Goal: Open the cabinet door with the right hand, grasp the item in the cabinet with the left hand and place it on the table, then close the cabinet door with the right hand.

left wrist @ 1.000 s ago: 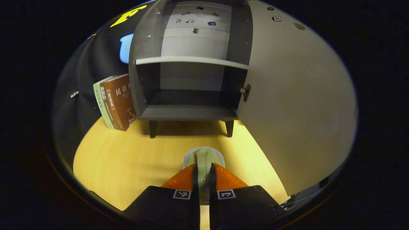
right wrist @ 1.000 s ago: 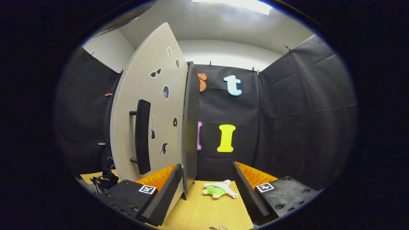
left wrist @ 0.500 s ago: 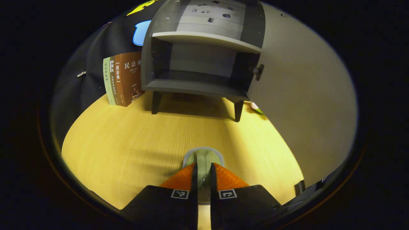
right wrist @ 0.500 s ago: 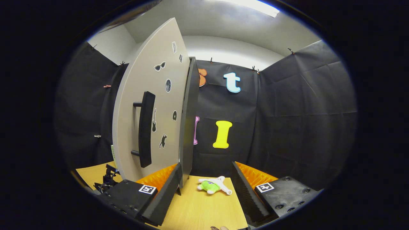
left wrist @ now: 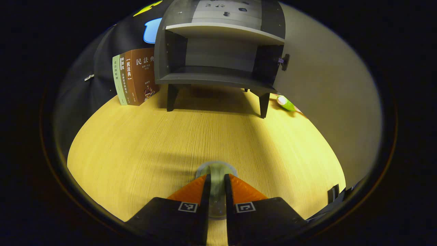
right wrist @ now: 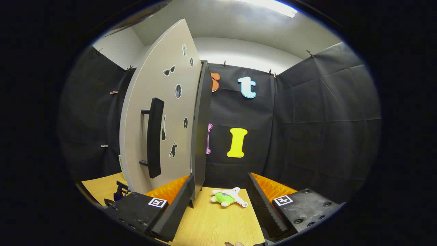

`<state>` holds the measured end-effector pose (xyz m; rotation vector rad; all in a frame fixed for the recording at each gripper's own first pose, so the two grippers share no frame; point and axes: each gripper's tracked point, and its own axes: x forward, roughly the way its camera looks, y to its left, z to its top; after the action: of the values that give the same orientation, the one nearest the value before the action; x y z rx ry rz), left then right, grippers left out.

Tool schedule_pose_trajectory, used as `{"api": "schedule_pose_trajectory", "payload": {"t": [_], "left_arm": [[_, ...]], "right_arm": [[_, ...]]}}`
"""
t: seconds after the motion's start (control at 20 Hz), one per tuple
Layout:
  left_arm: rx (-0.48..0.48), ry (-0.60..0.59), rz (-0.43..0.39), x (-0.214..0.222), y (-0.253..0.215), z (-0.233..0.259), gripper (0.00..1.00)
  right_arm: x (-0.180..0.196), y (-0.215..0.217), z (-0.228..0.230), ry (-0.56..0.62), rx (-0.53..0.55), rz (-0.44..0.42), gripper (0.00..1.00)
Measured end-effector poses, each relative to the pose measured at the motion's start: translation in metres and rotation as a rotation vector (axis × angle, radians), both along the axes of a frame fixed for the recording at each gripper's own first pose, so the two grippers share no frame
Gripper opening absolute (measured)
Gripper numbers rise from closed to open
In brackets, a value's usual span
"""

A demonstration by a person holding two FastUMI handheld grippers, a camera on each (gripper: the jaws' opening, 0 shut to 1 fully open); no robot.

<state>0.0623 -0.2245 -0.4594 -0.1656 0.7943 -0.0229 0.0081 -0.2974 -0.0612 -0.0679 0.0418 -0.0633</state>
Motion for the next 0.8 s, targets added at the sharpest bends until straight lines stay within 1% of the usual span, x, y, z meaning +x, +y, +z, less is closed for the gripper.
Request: {"api": "schedule_pose_trajectory", "payload": {"t": [0.05, 0.1, 0.15, 0.2, 0.25, 0.3, 0.4, 0.5, 0.6, 0.8], "left_arm": [[0.004, -0.004, 0.002, 0.001, 0.003, 0.002, 0.27], [0.008, -0.004, 0.005, 0.001, 0.006, 0.002, 0.33], [0.006, -0.003, 0.012, 0.0, 0.007, 0.003, 0.3], [0.001, -0.005, 0.019, -0.001, 0.007, 0.005, 0.46], [-0.005, -0.008, 0.022, -0.001, 0.009, 0.008, 0.58], [-0.009, -0.015, 0.026, -0.001, 0.01, 0.012, 0.67], [-0.013, -0.032, 0.032, -0.002, 0.014, 0.023, 0.78], [-0.023, -0.068, 0.035, -0.001, 0.016, 0.046, 0.78], [-0.027, -0.171, 0.023, 0.008, 0.018, 0.09, 0.78], [0.001, -0.419, -0.007, 0.031, 0.027, 0.212, 0.78]], "right_arm": [[-0.002, -0.001, 0.0, 0.001, -0.006, -0.002, 0.97], [-0.002, -0.001, -0.002, 0.003, -0.011, -0.004, 0.97], [-0.003, -0.001, -0.003, 0.006, -0.014, -0.003, 0.97], [-0.004, 0.0, -0.003, 0.006, -0.016, 0.0, 0.97], [-0.004, 0.001, -0.002, 0.004, -0.019, 0.003, 0.97], [-0.005, 0.001, -0.002, 0.002, -0.021, 0.005, 0.97], [-0.006, 0.005, -0.001, -0.001, -0.018, 0.019, 0.97], [-0.006, 0.016, 0.0, 0.001, 0.002, 0.054, 0.97], [-0.009, 0.03, 0.004, -0.002, 0.019, 0.104, 0.97], [-0.01, 0.06, 0.01, -0.01, 0.025, 0.197, 0.97]]}}
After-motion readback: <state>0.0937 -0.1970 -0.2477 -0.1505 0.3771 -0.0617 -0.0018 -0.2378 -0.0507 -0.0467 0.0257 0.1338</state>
